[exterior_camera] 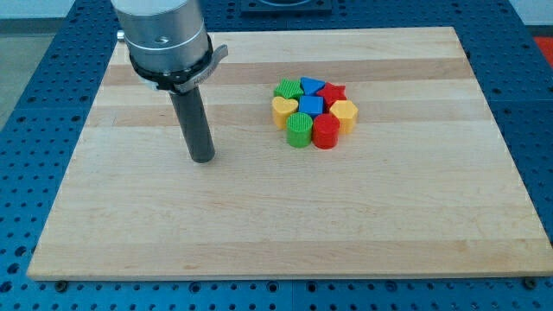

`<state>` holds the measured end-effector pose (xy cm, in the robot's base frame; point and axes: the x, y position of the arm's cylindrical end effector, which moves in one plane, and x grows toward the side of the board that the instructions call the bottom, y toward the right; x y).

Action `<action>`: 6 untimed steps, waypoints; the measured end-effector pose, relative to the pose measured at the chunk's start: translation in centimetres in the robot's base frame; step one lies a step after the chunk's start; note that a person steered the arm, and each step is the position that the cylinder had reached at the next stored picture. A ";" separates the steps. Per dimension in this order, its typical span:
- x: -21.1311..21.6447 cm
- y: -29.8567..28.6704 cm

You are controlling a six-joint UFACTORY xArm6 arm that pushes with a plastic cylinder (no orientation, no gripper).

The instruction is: Move your arm towards the green cirlcle

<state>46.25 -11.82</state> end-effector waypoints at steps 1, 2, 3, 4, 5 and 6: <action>0.0 0.0; 0.0 1.1; 0.1 6.2; 1.0 9.1; 1.0 9.1; 1.0 9.5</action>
